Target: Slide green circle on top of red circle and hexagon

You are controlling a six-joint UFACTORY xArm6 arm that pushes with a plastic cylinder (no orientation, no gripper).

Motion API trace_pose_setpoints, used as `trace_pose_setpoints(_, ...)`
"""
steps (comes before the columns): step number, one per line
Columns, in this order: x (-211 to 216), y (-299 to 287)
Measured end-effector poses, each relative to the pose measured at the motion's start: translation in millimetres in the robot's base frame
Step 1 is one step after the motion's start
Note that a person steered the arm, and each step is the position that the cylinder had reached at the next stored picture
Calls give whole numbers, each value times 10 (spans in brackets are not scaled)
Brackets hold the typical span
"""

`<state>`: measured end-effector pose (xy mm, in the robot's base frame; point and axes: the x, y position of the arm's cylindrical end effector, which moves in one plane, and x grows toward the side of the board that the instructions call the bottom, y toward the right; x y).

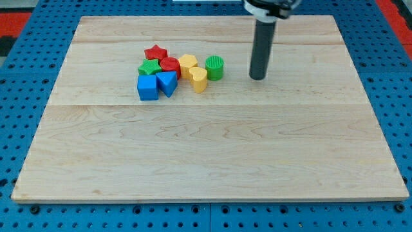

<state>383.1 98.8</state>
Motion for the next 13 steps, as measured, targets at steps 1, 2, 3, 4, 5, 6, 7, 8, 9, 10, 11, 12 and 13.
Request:
trace_pose_setpoints(1, 100, -536)
trace_pose_setpoints(2, -174, -537)
trace_pose_setpoints(3, -422, -527)
trace_pose_setpoints(4, -480, -446)
trace_pose_setpoints(5, -247, -592)
trace_pose_setpoints(6, -94, -932)
trace_pose_setpoints(7, -362, -1006)
trace_pose_setpoints(8, -468, -913)
trace_pose_setpoints(9, -652, -729)
trace_pose_setpoints(10, -988, -746)
trace_pose_setpoints(11, -1057, -1192)
trace_pose_setpoints(12, -1056, -1784)
trace_pose_setpoints(13, -1056, -1888)
